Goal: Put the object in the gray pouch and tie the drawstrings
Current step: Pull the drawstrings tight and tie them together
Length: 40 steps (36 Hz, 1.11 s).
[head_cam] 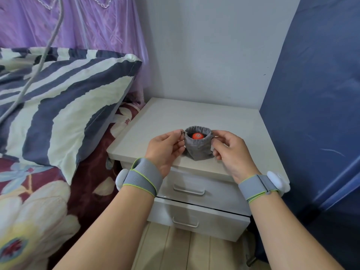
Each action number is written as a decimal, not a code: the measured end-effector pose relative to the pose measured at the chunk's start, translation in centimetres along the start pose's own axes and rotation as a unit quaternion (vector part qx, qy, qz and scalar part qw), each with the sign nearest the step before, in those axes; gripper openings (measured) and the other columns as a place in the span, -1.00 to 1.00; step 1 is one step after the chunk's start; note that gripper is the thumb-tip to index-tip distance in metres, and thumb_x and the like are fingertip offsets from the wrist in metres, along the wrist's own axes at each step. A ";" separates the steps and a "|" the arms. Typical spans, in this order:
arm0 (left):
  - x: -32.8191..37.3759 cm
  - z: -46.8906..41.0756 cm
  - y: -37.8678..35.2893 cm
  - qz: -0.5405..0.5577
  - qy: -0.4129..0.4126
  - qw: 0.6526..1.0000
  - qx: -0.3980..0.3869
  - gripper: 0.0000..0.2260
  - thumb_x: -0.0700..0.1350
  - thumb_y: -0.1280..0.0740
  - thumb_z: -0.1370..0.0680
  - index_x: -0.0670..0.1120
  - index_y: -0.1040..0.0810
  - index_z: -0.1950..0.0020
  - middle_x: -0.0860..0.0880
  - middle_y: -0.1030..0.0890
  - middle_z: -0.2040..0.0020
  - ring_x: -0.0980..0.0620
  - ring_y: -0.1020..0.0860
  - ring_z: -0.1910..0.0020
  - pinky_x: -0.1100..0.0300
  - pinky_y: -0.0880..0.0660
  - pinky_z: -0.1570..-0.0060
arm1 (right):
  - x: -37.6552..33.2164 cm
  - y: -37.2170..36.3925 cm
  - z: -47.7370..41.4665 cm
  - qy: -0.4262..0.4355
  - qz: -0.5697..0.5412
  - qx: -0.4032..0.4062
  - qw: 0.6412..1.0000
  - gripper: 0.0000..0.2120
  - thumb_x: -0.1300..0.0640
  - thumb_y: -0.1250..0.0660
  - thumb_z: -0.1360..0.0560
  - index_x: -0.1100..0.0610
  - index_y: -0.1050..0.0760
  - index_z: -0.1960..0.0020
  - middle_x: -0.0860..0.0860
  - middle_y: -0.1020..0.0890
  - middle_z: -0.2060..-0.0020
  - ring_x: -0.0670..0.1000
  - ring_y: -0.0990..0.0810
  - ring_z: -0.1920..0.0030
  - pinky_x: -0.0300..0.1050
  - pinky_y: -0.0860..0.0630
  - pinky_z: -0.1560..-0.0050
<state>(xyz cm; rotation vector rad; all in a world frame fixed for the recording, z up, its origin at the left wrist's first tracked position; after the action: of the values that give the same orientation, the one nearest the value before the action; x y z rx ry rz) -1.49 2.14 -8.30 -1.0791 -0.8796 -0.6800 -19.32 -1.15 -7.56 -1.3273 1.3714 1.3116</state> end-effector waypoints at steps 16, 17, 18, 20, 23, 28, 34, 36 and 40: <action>1.8 -0.9 0.7 -0.035 -0.088 0.995 0.027 -0.93 -0.17 -0.37 -0.57 -0.15 -0.63 0.01 0.01 -0.59 0.29 0.11 -0.52 0.34 0.26 -0.55 0.22 | -0.7 2.1 -0.5 -0.068 -0.148 0.056 0.985 -0.89 0.29 -0.36 -0.49 0.14 -0.61 0.16 0.03 -0.61 0.30 -0.10 -0.47 0.40 -0.28 -0.42 0.39; 1.9 -0.9 0.7 -0.040 -0.094 0.994 0.027 -0.93 -0.17 -0.37 -0.57 -0.14 -0.63 0.02 0.02 -0.59 0.29 0.12 -0.52 0.34 0.27 -0.54 0.23 | -0.8 2.1 -0.5 -0.085 -0.169 0.051 0.981 -0.90 0.30 -0.36 -0.49 0.16 -0.60 0.16 0.03 -0.60 0.30 -0.10 -0.47 0.40 -0.30 -0.42 0.41; 1.9 -0.9 0.6 -0.045 -0.099 0.994 0.028 -0.94 -0.16 -0.37 -0.57 -0.13 -0.62 0.03 0.02 -0.59 0.28 0.12 -0.53 0.34 0.28 -0.54 0.24 | -0.7 2.1 -0.4 -0.104 -0.194 0.047 0.974 -0.91 0.31 -0.37 -0.49 0.17 -0.59 0.15 0.04 -0.59 0.31 -0.11 -0.47 0.41 -0.32 -0.42 0.44; 2.0 -0.9 0.6 -0.056 -0.107 0.992 0.032 -0.94 -0.15 -0.37 -0.57 -0.11 -0.63 0.03 0.01 -0.59 0.26 0.12 -0.53 0.33 0.28 -0.55 0.24 | -0.6 2.1 -0.3 -0.146 -0.249 0.035 0.957 -0.91 0.32 -0.36 -0.49 0.17 -0.57 0.15 0.04 -0.57 0.31 -0.12 -0.47 0.42 -0.35 -0.42 0.46; 2.1 -0.8 0.6 -0.062 -0.111 0.991 0.032 -0.93 -0.14 -0.38 -0.56 -0.10 -0.65 0.02 0.01 -0.59 0.22 0.10 -0.55 0.32 0.27 -0.56 0.24 | -0.3 2.0 -0.1 -0.211 -0.317 0.022 0.925 -0.92 0.29 -0.38 -0.49 0.15 -0.56 0.14 0.02 -0.58 0.31 -0.13 -0.49 0.38 -0.36 -0.43 0.43; 2.1 -0.8 0.7 -0.066 -0.109 0.991 0.031 -0.91 -0.15 -0.36 -0.58 -0.09 -0.67 0.01 0.00 -0.61 0.19 0.09 -0.56 0.30 0.24 -0.57 0.21 | 0.0 1.9 0.0 -0.256 -0.391 0.021 0.884 -0.94 0.27 -0.41 -0.47 0.13 -0.59 0.12 0.01 -0.62 0.31 -0.12 -0.55 0.34 -0.34 -0.48 0.35; 2.1 -0.7 0.8 -0.051 -0.089 0.994 0.025 -0.87 -0.23 -0.32 -0.60 -0.10 -0.66 -0.02 -0.01 -0.60 0.22 0.11 -0.55 0.31 0.27 -0.58 0.21 | -0.3 1.5 0.1 -0.251 -0.407 0.028 0.878 -0.89 0.32 -0.36 -0.49 0.14 -0.59 0.10 0.01 -0.61 0.28 -0.10 -0.54 0.30 -0.34 -0.48 0.34; 2.1 -0.6 0.7 -0.036 -0.080 0.996 0.020 -0.87 -0.26 -0.32 -0.58 -0.11 -0.65 -0.02 -0.01 -0.59 0.24 0.12 -0.54 0.32 0.29 -0.57 0.22 | -0.5 1.5 0.1 -0.248 -0.411 0.029 0.877 -0.87 0.34 -0.33 -0.50 0.13 -0.58 0.10 0.01 -0.58 0.28 -0.10 -0.52 0.31 -0.34 -0.47 0.35; 2.1 -0.4 0.6 -0.024 -0.058 0.998 0.008 -0.88 -0.29 -0.38 -0.54 -0.12 -0.65 -0.01 -0.01 -0.56 0.27 0.12 -0.50 0.35 0.29 -0.54 0.21 | -0.7 1.0 0.1 -0.232 -0.418 0.010 0.878 -0.86 0.34 -0.29 -0.52 0.19 -0.58 0.01 0.02 -0.53 0.28 -0.11 -0.49 0.34 -0.35 -0.49 0.35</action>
<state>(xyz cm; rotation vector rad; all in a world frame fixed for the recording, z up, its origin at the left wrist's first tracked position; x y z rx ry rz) 0.13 1.89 -6.87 -1.0932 -1.0112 -0.6540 -20.23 -1.07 -6.74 -1.2551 0.3765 0.9000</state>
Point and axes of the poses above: each hand's wrist, its own z-axis away from the middle knuckle, its own y-axis out of the back of the hand, x = y × z, the point moved 4 cm from there along -z, towards the middle knuckle
